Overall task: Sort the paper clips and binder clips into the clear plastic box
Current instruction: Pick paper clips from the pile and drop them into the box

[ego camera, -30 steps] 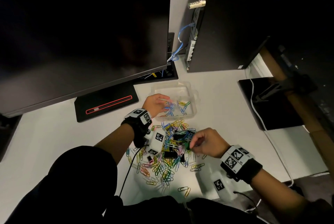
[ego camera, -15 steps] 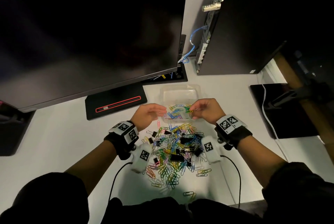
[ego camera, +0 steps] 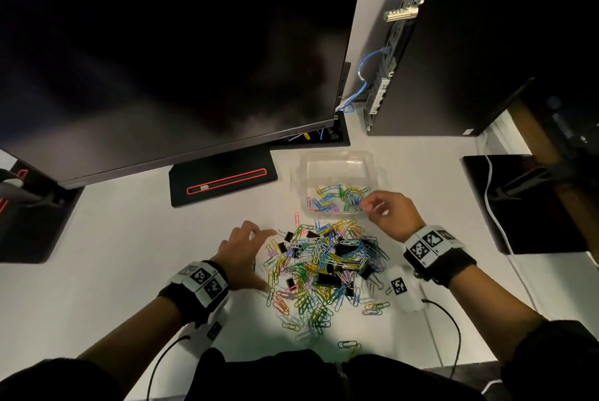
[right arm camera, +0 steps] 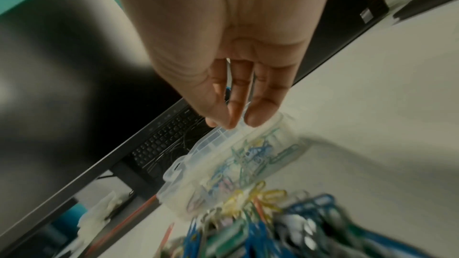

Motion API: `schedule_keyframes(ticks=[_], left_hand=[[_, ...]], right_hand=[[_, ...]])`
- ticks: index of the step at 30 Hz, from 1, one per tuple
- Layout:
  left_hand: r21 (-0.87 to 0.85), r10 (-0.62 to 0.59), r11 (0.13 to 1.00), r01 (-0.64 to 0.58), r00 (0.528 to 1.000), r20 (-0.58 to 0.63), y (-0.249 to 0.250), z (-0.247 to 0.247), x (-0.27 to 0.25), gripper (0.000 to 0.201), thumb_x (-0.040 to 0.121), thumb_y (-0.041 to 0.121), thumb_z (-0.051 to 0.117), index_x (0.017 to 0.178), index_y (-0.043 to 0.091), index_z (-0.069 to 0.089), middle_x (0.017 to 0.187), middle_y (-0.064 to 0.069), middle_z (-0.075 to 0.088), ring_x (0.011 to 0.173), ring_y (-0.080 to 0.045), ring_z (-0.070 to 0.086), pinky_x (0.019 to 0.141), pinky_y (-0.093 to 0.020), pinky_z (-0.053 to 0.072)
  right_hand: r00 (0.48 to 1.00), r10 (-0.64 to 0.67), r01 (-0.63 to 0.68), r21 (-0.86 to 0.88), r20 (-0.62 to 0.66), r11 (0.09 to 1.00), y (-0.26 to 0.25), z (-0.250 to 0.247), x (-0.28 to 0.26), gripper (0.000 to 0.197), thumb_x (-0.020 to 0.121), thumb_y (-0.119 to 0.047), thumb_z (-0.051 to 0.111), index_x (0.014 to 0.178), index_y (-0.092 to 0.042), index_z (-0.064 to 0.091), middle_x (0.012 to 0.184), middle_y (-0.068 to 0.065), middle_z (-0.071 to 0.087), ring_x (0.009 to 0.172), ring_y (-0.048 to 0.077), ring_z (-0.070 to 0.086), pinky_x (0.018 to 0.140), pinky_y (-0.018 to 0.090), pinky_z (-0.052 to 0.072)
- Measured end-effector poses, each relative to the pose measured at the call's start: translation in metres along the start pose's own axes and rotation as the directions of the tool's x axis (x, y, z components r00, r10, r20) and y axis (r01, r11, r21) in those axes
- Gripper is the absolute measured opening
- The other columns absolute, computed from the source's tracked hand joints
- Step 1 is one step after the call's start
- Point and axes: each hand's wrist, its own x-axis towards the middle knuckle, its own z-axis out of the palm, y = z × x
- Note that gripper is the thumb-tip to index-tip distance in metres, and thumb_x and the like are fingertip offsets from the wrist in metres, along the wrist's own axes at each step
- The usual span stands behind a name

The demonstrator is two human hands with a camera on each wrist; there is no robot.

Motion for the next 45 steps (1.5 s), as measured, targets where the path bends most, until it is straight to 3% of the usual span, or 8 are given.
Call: schedule_keyframes(ticks=[8,15,20,23,27,34,40,45], left_hand=[[-0.108,0.110,0.988,-0.109,0.994,0.008,-0.013,0.021,-0.011,0.094,0.056,0.040,0.084,0.134,0.026,0.034,0.132,-0.001,0.028,0.119,-0.020,0.033,0.106,-0.033,0.036],[-0.212,0.194,0.958,-0.192,0.981,-0.012,-0.004,0.033,-0.021,0.082,0.060,0.034,0.084,0.128,0.017,0.041,0.125,-0.001,0.034,0.112,-0.017,0.042,0.101,-0.027,0.041],[-0.217,0.151,0.962,-0.168,0.984,-0.093,-0.002,0.039,-0.032,0.083,0.059,0.040,0.083,0.125,0.018,0.037,0.120,0.004,0.037,0.105,-0.014,0.044,0.089,-0.024,0.041],[-0.213,0.175,0.958,-0.190,0.981,-0.089,-0.003,0.045,-0.037,0.074,0.061,0.040,0.082,0.119,0.019,0.041,0.111,0.008,0.036,0.105,-0.014,0.044,0.086,-0.023,0.040],[-0.190,0.262,0.944,-0.270,0.963,-0.065,0.003,0.053,-0.036,0.075,0.064,0.041,0.080,0.125,0.018,0.044,0.116,0.002,0.038,0.110,-0.016,0.043,0.097,-0.028,0.040],[-0.135,0.307,0.939,-0.316,0.948,-0.085,0.022,0.059,-0.027,0.095,0.059,0.045,0.081,0.137,0.015,0.037,0.134,-0.006,0.035,0.123,-0.022,0.039,0.109,-0.030,0.034],[-0.090,0.347,0.931,-0.354,0.934,-0.091,0.035,0.065,-0.021,0.086,0.064,0.047,0.078,0.134,0.014,0.040,0.126,-0.008,0.038,0.115,-0.021,0.041,0.102,-0.031,0.039],[-0.052,0.353,0.932,-0.359,0.930,-0.098,0.040,0.062,-0.017,0.045,0.081,0.031,0.067,0.120,0.015,0.051,0.118,-0.008,0.042,0.106,-0.022,0.045,0.095,-0.032,0.041]], right_hand=[[0.943,0.089,-0.024,-0.200,0.322,0.979,0.030,0.014,-0.076,0.017,0.069,-0.007,0.074,0.077,-0.019,0.065,0.077,-0.004,0.063,0.060,-0.004,0.053,0.058,0.001,0.037],[0.942,0.117,-0.021,-0.292,0.315,0.956,0.041,0.039,-0.109,0.061,0.063,-0.037,0.080,0.115,-0.021,0.052,0.100,-0.006,0.041,0.086,0.010,0.045,0.073,0.018,0.033],[0.970,0.030,0.045,-0.298,0.243,0.954,0.030,0.056,-0.127,0.053,0.068,-0.042,0.075,0.110,-0.022,0.051,0.099,-0.011,0.036,0.088,0.010,0.044,0.071,0.022,0.034],[0.943,-0.012,0.116,-0.298,0.331,0.948,0.021,0.071,-0.135,0.054,0.070,-0.048,0.071,0.113,-0.021,0.052,0.102,-0.009,0.043,0.095,0.013,0.049,0.074,0.022,0.036],[0.943,-0.003,0.096,-0.262,0.333,0.960,0.007,0.095,-0.132,0.079,0.066,-0.043,0.075,0.133,-0.022,0.040,0.125,0.001,0.042,0.114,0.018,0.044,0.097,0.027,0.038],[0.961,-0.024,0.099,-0.259,0.277,0.961,-0.007,0.116,-0.116,0.100,0.059,-0.047,0.079,0.140,-0.016,0.029,0.129,0.008,0.036,0.118,0.023,0.037,0.100,0.030,0.036],[0.964,-0.090,0.149,-0.226,0.251,0.963,-0.005,0.123,-0.109,0.063,0.068,-0.035,0.077,0.121,-0.012,0.053,0.116,0.010,0.046,0.104,0.023,0.048,0.087,0.027,0.041],[0.968,-0.113,0.160,-0.203,0.225,0.966,-0.003,0.117,-0.107,0.022,0.078,-0.013,0.065,0.100,-0.011,0.063,0.104,0.011,0.054,0.093,0.028,0.056,0.080,0.032,0.047]])
